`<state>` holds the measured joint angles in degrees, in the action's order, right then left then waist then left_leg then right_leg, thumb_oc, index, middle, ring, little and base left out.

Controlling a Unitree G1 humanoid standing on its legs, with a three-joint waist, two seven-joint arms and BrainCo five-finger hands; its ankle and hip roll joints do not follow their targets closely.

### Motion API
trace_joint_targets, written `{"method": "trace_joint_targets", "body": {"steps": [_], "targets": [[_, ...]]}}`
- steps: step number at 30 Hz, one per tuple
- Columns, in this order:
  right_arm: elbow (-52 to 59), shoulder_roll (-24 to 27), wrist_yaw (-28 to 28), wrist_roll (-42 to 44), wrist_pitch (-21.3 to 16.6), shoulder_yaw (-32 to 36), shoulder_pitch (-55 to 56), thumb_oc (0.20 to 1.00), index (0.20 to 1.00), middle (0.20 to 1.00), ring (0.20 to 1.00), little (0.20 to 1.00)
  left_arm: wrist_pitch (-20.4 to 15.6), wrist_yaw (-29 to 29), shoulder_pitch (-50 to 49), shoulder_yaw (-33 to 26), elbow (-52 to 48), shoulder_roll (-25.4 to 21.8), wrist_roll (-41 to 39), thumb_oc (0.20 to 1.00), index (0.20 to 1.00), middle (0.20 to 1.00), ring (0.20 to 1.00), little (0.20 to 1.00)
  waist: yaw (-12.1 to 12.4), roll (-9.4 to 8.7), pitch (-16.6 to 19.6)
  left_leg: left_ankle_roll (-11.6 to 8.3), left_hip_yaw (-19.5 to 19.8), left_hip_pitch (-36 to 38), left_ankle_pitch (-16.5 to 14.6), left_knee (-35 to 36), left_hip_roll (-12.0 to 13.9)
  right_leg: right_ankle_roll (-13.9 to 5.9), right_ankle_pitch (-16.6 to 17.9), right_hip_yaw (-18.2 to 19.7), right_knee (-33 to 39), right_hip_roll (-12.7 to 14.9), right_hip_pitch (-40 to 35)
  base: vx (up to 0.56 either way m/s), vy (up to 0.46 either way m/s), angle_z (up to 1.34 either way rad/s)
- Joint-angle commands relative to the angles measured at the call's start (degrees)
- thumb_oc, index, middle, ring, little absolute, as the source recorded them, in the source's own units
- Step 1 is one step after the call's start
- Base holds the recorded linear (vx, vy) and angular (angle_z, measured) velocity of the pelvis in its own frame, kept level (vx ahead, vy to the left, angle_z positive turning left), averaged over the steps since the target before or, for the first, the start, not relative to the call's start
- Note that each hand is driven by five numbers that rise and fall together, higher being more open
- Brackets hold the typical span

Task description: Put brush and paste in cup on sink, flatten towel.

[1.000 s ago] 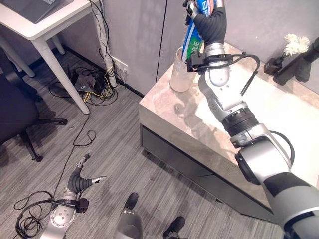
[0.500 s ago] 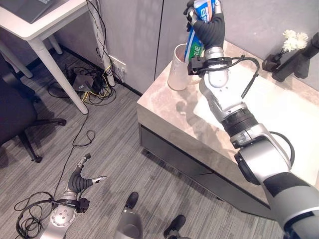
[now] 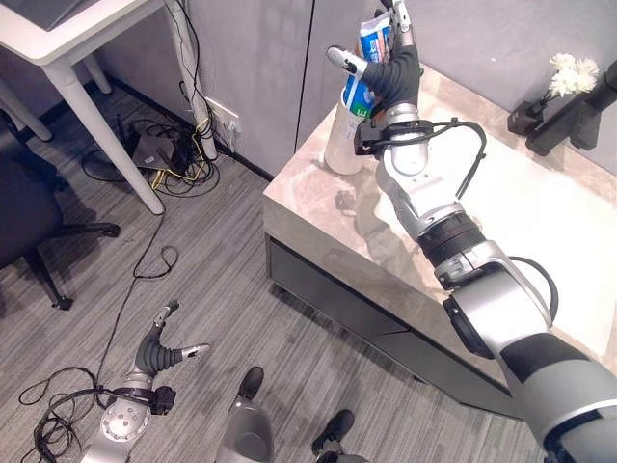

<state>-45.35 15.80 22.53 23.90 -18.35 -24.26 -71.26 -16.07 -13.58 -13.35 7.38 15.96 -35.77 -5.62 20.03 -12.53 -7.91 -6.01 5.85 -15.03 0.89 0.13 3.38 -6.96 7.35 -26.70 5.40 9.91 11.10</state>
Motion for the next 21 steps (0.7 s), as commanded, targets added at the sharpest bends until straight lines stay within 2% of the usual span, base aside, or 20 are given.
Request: {"method": "trace_joint_targets", "body": {"steps": [1,6,12,18,20,21], "targets": [[3.16,2.84,2.19,-1.17,-2.2,-0.01,-6.28,1.0,1.0,1.0,1.0,1.0,-2.21,-1.64,1.57,0.38,-2.03,-3.42,1.78,1.0,1.0,1.0,1.0,1.0,2.51,-1.32,-1.47,4.72,4.73,2.01,2.38,4.02,-3.04,-6.17,3.26,2.23,-0.4,4.26,-8.42,0.0,0.0,0.0],[6.08,3.52,3.36,-2.55,-2.05,1.16,-5.09,1.0,1.0,1.0,1.0,1.0,-1.98,-1.43,1.74,0.8,-2.04,-3.54,2.22,1.0,1.0,1.0,1.0,1.0,2.55,-1.18,-1.0,4.63,4.49,2.88,1.85,4.02,-2.78,-6.13,3.3,2.36,-0.4,4.07,-9.21,0.0,0.0,0.0],[13.68,7.26,7.24,-8.25,-2.14,5.07,-2.14,1.0,1.0,1.0,1.0,1.0,-1.51,-1.35,4.26,3.6,-0.99,-2.74,3.98,1.0,1.0,1.0,1.0,1.0,0.85,-0.11,1.07,4.77,3.61,5.26,1.38,4.35,-3.1,-6.18,3.54,2.43,-0.46,4.37,-10.95,-0.01,0.01,-0.01],[20.97,13.32,11.65,-14.59,-1.69,10.41,2.31,1.0,1.0,1.0,1.0,1.0,-0.93,-1.71,6.73,5.47,0.76,-1.13,5.67,1.0,1.0,1.0,1.0,1.0,-2.1,1.35,3.6,4.75,2.77,7.31,1.15,4.87,-3.61,-6.39,3.12,2.23,-0.7,5.0,-12.54,-0.04,0.043,-0.08],[24.01,14.63,11.56,-15.08,-1.96,12.08,5.07,1.0,1.0,1.0,1.0,1.0,-0.71,-1.68,6.89,5.4,0.99,-0.17,5.73,1.0,1.0,1.0,1.0,1.0,-3.35,1.55,4.26,5.03,2.19,7.84,1.24,4.87,-3.92,-6.35,3.35,2.56,-0.74,5.38,-12.68,-0.02,0.066,-0.04],[26.24,16.86,10.99,-15.29,-2.29,13.38,7.86,1.0,1.0,1.0,1.0,1.0,-0.38,-1.69,6.79,5.13,1.33,0.5,6.06,1.0,1.0,1.0,1.0,1.0,-4.19,1.79,4.47,5.13,1.69,8.82,0.63,4.87,-3.76,-6.41,3.02,2.97,-0.86,5.3,-13.19,-0.03,0.068,-0.1]]}}
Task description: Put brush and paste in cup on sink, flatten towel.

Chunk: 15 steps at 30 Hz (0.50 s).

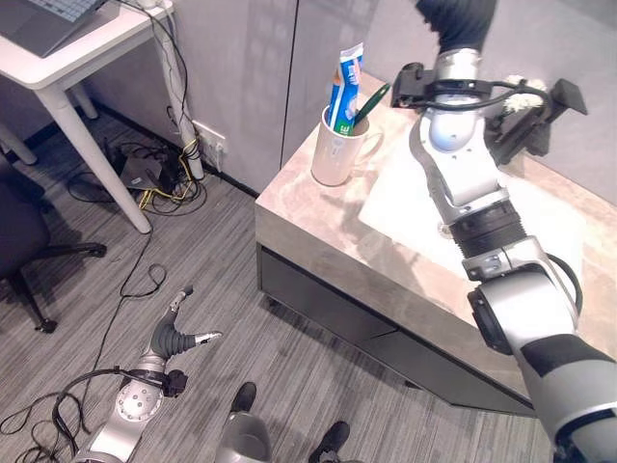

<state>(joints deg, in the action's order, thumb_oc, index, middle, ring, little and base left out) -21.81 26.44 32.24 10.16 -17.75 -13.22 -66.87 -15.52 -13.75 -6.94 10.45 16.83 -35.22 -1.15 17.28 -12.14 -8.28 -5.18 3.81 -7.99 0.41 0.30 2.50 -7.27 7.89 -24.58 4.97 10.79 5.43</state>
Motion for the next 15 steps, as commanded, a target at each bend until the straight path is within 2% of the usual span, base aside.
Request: {"method": "trace_joint_targets", "body": {"steps": [1,2,3,5,7,9,10,12,13,14,15], "targets": [[5.32,7.77,0.64,-1.19,-3.38,3.52,6.0,1.0,1.0,1.0,1.0,1.0,-0.91,-1.63,0.08,1.36,0.44,0.57,1.66,1.0,1.0,1.0,1.0,1.0,-2.46,1.65,4.98,4.53,3.22,2.01,1.32,4.7,-3.05,-6.17,2.82,1.19,-0.5,4.72,-7.37,-0.03,0.055,-0.09],[5.93,7.83,0.5,-1.17,-3.17,3.85,6.7,1.0,1.0,1.0,1.0,1.0,-0.91,-1.63,-0.07,1.52,0.4,0.5,1.7,1.0,1.0,1.0,1.0,1.0,-2.27,1.58,5.11,4.58,3.16,2.06,1.33,4.7,-3.1,-6.22,2.86,1.26,-0.51,4.78,-7.38,-0.06,0.111,-0.11],[10.68,9.86,0.33,-2.56,-3.65,7.09,12.88,1.0,1.0,1.0,1.0,1.0,-0.62,-1.78,-1.14,-0.27,1.05,2.07,1.86,1.0,1.0,1.0,1.0,1.0,-4.47,2.28,5.6,5.01,1.91,3.16,0.85,4.7,-3.17,-6.3,3.07,2.61,-0.58,5.14,-7.23,-0.05,0.108,-0.18],[14.44,13.59,0.29,-7.48,-3.01,11.31,21.62,1.0,1.0,1.0,1.0,1.0,-0.74,-1.27,-2.89,-1.98,0.95,3.43,2.51,1.0,1.0,1.0,1.0,1.0,-6.3,3.05,5.87,5.48,0.71,4.23,0.04,4.7,-3.44,-6.65,3.34,4.03,-1.02,5.54,-7.13,-0.04,0.124,-0.31],[17.65,17.65,3.19,-16.01,-1.34,16.79,30.47,1.0,1.0,1.0,1.0,1.0,-0.98,-1.09,-4.28,-3.46,1.32,4.42,3.84,1.0,1.0,1.0,1.0,1.0,-8.03,3.59,6.25,6.03,-0.6,5.0,-0.15,4.7,-4.09,-6.94,3.9,5.15,-1.66,6.36,-6.53,-0.04,0.132,-0.39],[17.92,21.32,6.41,-25.12,1.21,24.6,42.29,1.0,1.0,1.0,1.0,1.0,-1.2,-0.71,-6.37,-5.55,1.33,5.65,6.28,1.0,1.0,1.0,1.0,1.0,-10.93,4.57,6.59,6.81,-2.35,6.77,-0.99,4.64,-4.8,-7.31,4.51,7.71,-2.52,7.28,-5.93,-0.04,0.171,-0.3],[15.92,21.74,8.78,-27.05,2.56,27.75,45.92,1.0,1.0,1.0,1.0,1.0,-1.33,-0.57,-7.23,-5.94,1.12,6.13,7.01,1.0,1.0,1.0,1.0,1.0,-11.77,4.9,6.36,7.12,-3.1,7.27,-0.95,4.51,-5.15,-7.33,5.01,8.55,-2.93,7.57,-5.61,-0.02,0.12,-0.49],[14.03,21.46,10.11,-28.34,3.53,30.08,49.17,1.0,1.0,1.0,1.0,1.0,-1.55,-0.63,-7.75,-6.24,1.25,6.6,7.14,1.0,1.0,1.0,1.0,1.0,-12.3,5.09,6.49,7.31,-3.5,7.73,-1.41,4.61,-5.41,-7.56,5.1,9.4,-3.14,7.73,-5.38,-0.03,0.082,-0.45],[9.55,20.82,11.57,-29.45,5.28,33.73,54.28,1.0,1.0,1.0,1.0,1.0,-1.45,-0.44,-8.37,-6.78,1.6,7.44,7.11,1.0,1.0,1.0,1.0,1.0,-13.9,5.61,6.2,7.64,-4.17,8.23,-1.57,4.64,-5.75,-7.69,5.95,10.62,-3.88,8.06,-4.63,-0.05,0.089,-0.34],[9.54,20.77,11.62,-29.44,5.19,33.89,54.53,1.0,1.0,1.0,1.0,1.0,-1.48,-0.44,-8.39,-6.65,1.63,7.34,7.11,1.0,1.0,1.0,1.0,1.0,-13.7,5.55,6.27,7.66,-4.25,8.24,-1.62,4.64,-5.74,-7.69,5.92,10.72,-3.95,8.06,-4.57,-0.06,0.096,-0.3],[4.53,18.26,13.92,-27.88,6.72,36.74,57.84,1.0,1.0,1.0,1.0,1.0,-1.31,-0.4,-8.61,-6.52,1.85,7.87,6.87,1.0,1.0,1.0,1.0,1.0,-14.48,5.85,6.1,7.92,-4.64,8.51,-1.74,4.66,-5.96,-7.73,6.32,11.21,-4.56,8.28,-4.08,-0.02,0.056,-0.34]]}}
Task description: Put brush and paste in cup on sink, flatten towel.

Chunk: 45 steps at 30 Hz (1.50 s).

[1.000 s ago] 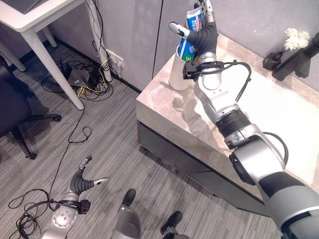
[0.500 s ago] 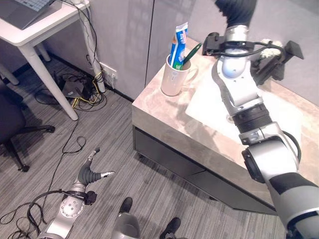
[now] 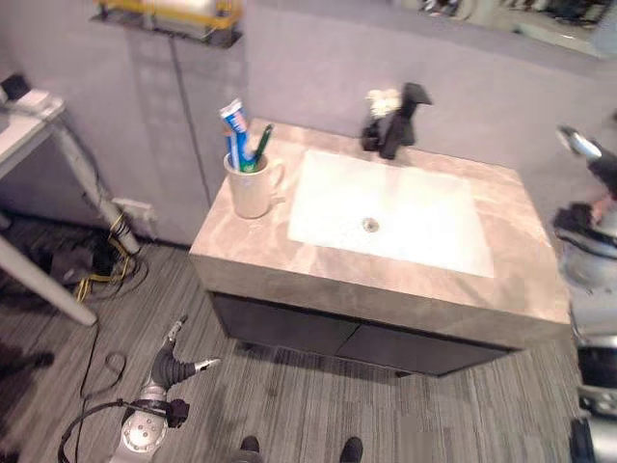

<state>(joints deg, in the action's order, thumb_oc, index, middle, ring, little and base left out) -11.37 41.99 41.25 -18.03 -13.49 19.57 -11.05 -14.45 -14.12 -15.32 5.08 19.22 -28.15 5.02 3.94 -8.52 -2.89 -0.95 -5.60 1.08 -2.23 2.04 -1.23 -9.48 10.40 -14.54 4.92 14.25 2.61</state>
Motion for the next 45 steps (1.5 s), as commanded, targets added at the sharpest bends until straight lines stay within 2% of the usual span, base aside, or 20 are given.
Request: {"method": "trace_joint_targets", "body": {"steps": [1,3,6,8,10,11,13,14,16,17,20,23,27,28,29,31,33,35,39,45], "targets": [[-7.55,0.83,4.81,1.27,2.63,4.69,3.27,1.0,1.0,1.0,1.0,1.0,-2.14,-0.05,-0.39,-1.38,-0.39,1.3,0.55,1.0,1.0,1.0,1.0,1.0,-1.78,2.55,0.52,3.85,4.65,-0.45,0.81,2.92,-2.34,-5.51,4.16,1.54,-4.86,4.97,-1.0,-0.04,0.077,-0.33],[-12.45,-3.08,5.98,4.23,3.63,6.53,5.37,1.0,1.0,1.0,1.0,1.0,-1.92,-0.14,-0.59,-1.45,-0.54,1.69,0.46,1.0,1.0,1.0,1.0,1.0,-2.68,2.82,0.14,4.24,4.26,-0.08,0.62,2.96,-2.58,-5.51,4.77,2.08,-5.85,5.25,-0.33,-0.03,0.065,-0.2],[-21.28,-9.51,6.99,13.22,1.47,7.17,6.44,1.0,1.0,1.0,1.0,1.0,-1.39,-0.95,-0.94,-1.52,-0.74,2.39,0.14,1.0,1.0,1.0,1.0,1.0,-3.27,3.42,-1.1,4.54,2.81,0.95,0.23,2.96,-2.45,-5.48,4.87,0.88,-7.72,5.5,0.97,-0.05,0.06,-0.19],[-29.63,-12.99,7.08,19.95,-0.28,6.45,6.1,1.0,1.0,1.0,1.0,1.0,-1.33,-1.46,-1.25,-1.77,-1.37,2.49,-0.49,1.0,1.0,1.0,1.0,1.0,-2.59,4.29,-2.4,4.38,1.12,1.76,-0.3,2.96,-1.61,-5.22,3.23,-4.04,-10.37,5.84,1.75,-0.05,0.058,-0.45],[-34.18,-14.29,6.36,24.19,-1.64,5.93,5.62,1.0,1.0,1.0,1.0,1.0,-1.03,-1.93,-1.34,-1.88,-1.75,2.7,-1.19,1.0,1.0,1.0,1.0,1.0,-2.88,4.45,-3.02,4.26,0.71,1.88,-0.05,2.96,-1.41,-4.78,2.5,-5.69,-11.18,5.54,2.08,-0.05,0.039,-0.63],[-42.98,-17.22,2.49,30.72,-1.46,2.78,5.46,1.0,1.0,1.0,1.0,1.0,-0.56,-2.34,-1.39,-2.15,-1.6,3.31,-2.2,1.0,1.0,1.0,1.0,1.0,-3.38,4.73,-4.11,4.32,0.17,2.04,0.35,2.96,-1.0,-3.86,0.65,-6.18,-12.7,2.81,3.62,-0.04,0.016,-0.39],[-47.63,-17.57,-0.57,32.23,-0.8,0.24,5.2,1.0,1.0,1.0,1.0,1.0,-0.49,-2.27,-1.46,-2.5,-1.62,3.51,-2.91,1.0,1.0,1.0,1.0,1.0,-3.28,4.69,-4.33,4.25,-0.28,2.05,0.45,2.96,-0.83,-3.43,0.01,-6.77,-13.4,2.26,4.25,-0.04,0.003,-0.21],[-53.73,-20.0,-7.89,36.69,0.74,-3.96,4.37,1.0,1.0,1.0,1.0,1.0,-0.15,-1.81,-1.24,-2.71,-2.47,4.22,-4.52,1.0,1.0,1.0,1.0,1.0,-3.03,4.64,-5.3,4.03,-1.07,2.3,0.69,2.96,-0.47,-2.76,-1.27,-7.68,-14.8,0.8,5.48,-0.04,-0.017,-0.2],[-56.35,-20.75,-10.44,36.84,1.79,-6.24,3.9,1.0,1.0,1.0,1.0,1.0,-0.17,-1.54,-0.98,-2.79,-2.57,4.51,-5.22,1.0,1.0,1.0,1.0,1.0,-3.06,4.57,-5.65,3.87,-1.31,2.18,0.95,2.96,-0.4,-2.52,-1.6,-7.37,-14.86,0.11,5.97,-0.03,-0.039,-0.06],[-58.44,-22.65,-16.34,34.68,3.35,-12.5,3.77,1.0,1.0,1.0,1.0,1.0,-0.26,-0.88,0.06,-2.54,-2.44,4.98,-6.07,1.0,1.0,1.0,1.0,1.0,-2.94,4.6,-6.1,3.62,-1.6,2.31,0.97,2.96,-0.26,-1.93,-2.97,-5.61,-13.94,-1.71,5.77,-0.02,-0.065,-0.04],[-61.93,-25.79,-21.6,27.04,5.38,-22.1,4.26,1.0,1.0,1.0,1.0,1.0,-0.94,0.02,1.15,-1.43,-2.74,6.08,-7.31,1.0,1.0,1.0,1.0,1.0,-2.04,5.05,-5.92,3.18,-1.55,1.74,1.2,2.91,-0.03,-0.6,-4.36,-5.42,-12.38,-3.27,5.59,0.06,-0.112,-0.13],[-63.1,-27.51,-23.2,20.5,6.36,-28.01,3.94,1.0,1.0,1.0,1.0,1.0,-1.48,0.41,1.75,-0.53,-3.0,6.38,-8.37,1.0,1.0,1.0,1.0,1.0,-1.65,5.41,-5.32,2.31,-0.75,0.97,0.98,2.18,0.48,-0.06,-4.99,-5.51,-9.41,-4.38,4.08,0.11,-0.137,0.03],[-63.08,-27.69,-23.37,16.83,6.74,-31.1,2.91,1.0,1.0,1.0,1.0,1.0,-2.06,0.53,3.06,0.37,-4.46,6.0,-9.25,1.0,1.0,1.0,1.0,1.0,-1.07,5.13,-5.61,0.65,-0.25,-3.85,-1.64,-7.5,1.1,1.32,-5.91,-6.51,-7.55,-4.45,2.7,0.04,-0.117,0.18],[-61.47,-27.52,-23.81,15.93,6.24,-32.69,2.68,1.0,1.0,1.0,1.0,1.0,-2.64,0.34,3.66,0.57,-5.31,5.76,-9.75,1.0,1.0,1.0,1.0,1.0,-0.69,4.87,-6.51,-0.51,-0.27,-6.97,-2.58,-13.56,1.27,2.03,-6.54,-6.93,-7.39,-4.21,2.16,-0.03,-0.186,0.37],[-60.01,-27.17,-23.68,16.3,5.86,-33.62,2.03,1.0,1.0,1.0,1.0,1.0,-3.0,-0.53,4.95,0.6,-5.93,5.41,-10.23,1.0,1.0,1.0,1.0,1.0,0.54,5.26,-8.48,-3.49,0.92,-10.98,0.26,-22.37,2.38,3.23,-7.44,-7.55,-7.58,-4.58,1.01,-0.02,-0.178,0.26],[-59.72,-27.22,-24.0,16.53,5.78,-34.08,2.02,1.0,1.0,1.0,1.0,1.0,-3.0,-0.95,5.78,0.49,-5.74,5.34,-10.72,1.0,1.0,1.0,1.0,1.0,1.05,5.06,-8.81,-5.1,0.79,-13.27,4.43,-24.47,4.76,3.86,-7.97,-9.11,-6.81,-4.62,-0.31,0.05,-0.106,0.14],[-59.82,-27.22,-23.52,17.3,5.82,-33.29,2.66,1.0,1.0,1.0,1.0,1.0,-2.98,-0.81,5.2,-0.21,-6.67,5.07,-10.85,1.0,1.0,1.0,1.0,1.0,1.36,5.17,-8.34,-5.2,-1.18,-13.07,5.28,-19.71,8.73,3.64,-8.37,-10.17,-4.84,-5.19,-2.48,0.13,-0.011,0.16],[-60.08,-27.33,-23.2,18.39,5.83,-32.5,3.24,1.0,1.0,1.0,1.0,1.0,-3.12,-1.87,4.93,-0.93,-6.84,5.04,-10.95,1.0,1.0,1.0,1.0,1.0,1.69,5.17,-7.48,-4.65,-0.15,-11.9,5.42,-12.2,9.56,2.9,-8.32,-9.68,-4.01,-5.2,-3.32,0.16,0.084,0.24],[-59.43,-26.98,-22.92,19.9,4.82,-31.03,4.42,1.0,1.0,1.0,1.0,1.0,-3.79,-3.42,4.57,-2.18,-8.84,5.27,-11.37,1.0,1.0,1.0,1.0,1.0,1.15,7.0,-6.35,-6.58,4.33,-11.18,12.66,-0.68,12.88,1.7,-9.08,-8.31,-4.09,-4.82,-4.21,0.12,0.149,0.05],[-60.61,-27.22,-23.45,18.89,5.25,-29.68,6.19,1.0,1.0,1.0,1.0,1.0,-4.34,-1.23,0.84,-3.6,-13.38,4.66,-10.37,1.0,1.0,1.0,1.0,1.0,1.12,8.15,-3.64,-5.78,3.35,-5.93,10.17,2.54,11.25,0.81,-8.37,-7.47,-4.61,-3.28,-5.1,0.1,0.131,-0.1]]}}
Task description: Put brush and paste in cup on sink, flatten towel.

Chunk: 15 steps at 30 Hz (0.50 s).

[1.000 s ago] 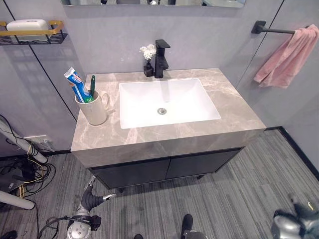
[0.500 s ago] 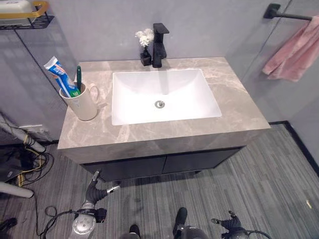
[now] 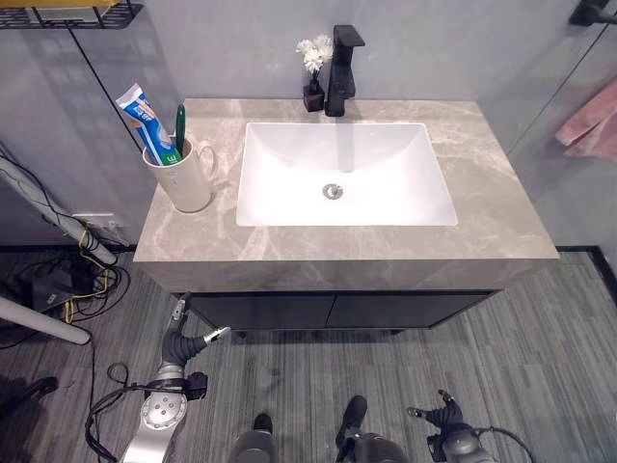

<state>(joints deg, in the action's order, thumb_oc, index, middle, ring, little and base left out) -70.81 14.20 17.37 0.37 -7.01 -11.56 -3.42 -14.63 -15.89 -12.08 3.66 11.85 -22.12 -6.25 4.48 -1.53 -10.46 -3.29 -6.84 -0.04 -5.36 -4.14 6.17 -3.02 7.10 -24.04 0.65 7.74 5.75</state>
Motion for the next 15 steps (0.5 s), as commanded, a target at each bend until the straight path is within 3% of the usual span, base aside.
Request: {"method": "trace_joint_targets", "body": {"steps": [1,5,10,15], "targets": [[-1.57,0.25,0.4,0.36,-1.07,1.61,-1.2,1.0,1.0,1.0,1.0,1.0,-4.05,1.12,-3.46,-2.75,-7.24,-1.79,0.59,1.0,1.0,1.0,1.0,1.0,0.76,0.96,4.32,-3.03,4.36,-4.02,12.86,8.93,3.28,-5.82,-4.86,2.32,-0.43,3.73,-8.53,0.15,0.193,-0.01],[-1.51,-1.12,-0.54,0.24,-0.72,1.61,-1.49,1.0,1.0,1.0,1.0,1.0,-4.66,2.85,-6.69,-5.59,-13.51,-5.48,0.56,1.0,1.0,1.0,1.0,1.0,1.76,0.16,5.07,-1.46,3.12,-2.77,10.89,9.14,1.1,-7.28,-4.31,2.93,-1.33,5.89,-8.51,0.07,0.165,0.0],[-0.07,-1.7,-1.7,0.0,-0.66,0.79,-1.95,1.0,1.0,1.0,1.0,1.0,-6.3,5.73,-8.86,-10.7,-20.84,-8.75,-5.43,1.0,1.0,1.0,1.0,1.0,2.46,-0.42,5.32,-0.6,3.24,-2.71,10.05,9.14,-0.03,-8.18,-3.72,2.71,-2.04,7.04,-8.33,0.03,0.077,0.01],[0.17,-2.17,-2.52,-0.13,-0.46,0.41,-1.81,1.0,1.0,1.0,1.0,1.0,-7.13,6.29,-5.81,-14.72,-25.58,-8.59,-11.45,1.0,1.0,1.0,1.0,1.0,2.65,-1.04,5.52,-0.71,3.78,-4.08,10.24,9.14,-0.43,-8.5,-3.01,1.88,-1.6,7.55,-7.85,0.0,0.003,0.01]]}}
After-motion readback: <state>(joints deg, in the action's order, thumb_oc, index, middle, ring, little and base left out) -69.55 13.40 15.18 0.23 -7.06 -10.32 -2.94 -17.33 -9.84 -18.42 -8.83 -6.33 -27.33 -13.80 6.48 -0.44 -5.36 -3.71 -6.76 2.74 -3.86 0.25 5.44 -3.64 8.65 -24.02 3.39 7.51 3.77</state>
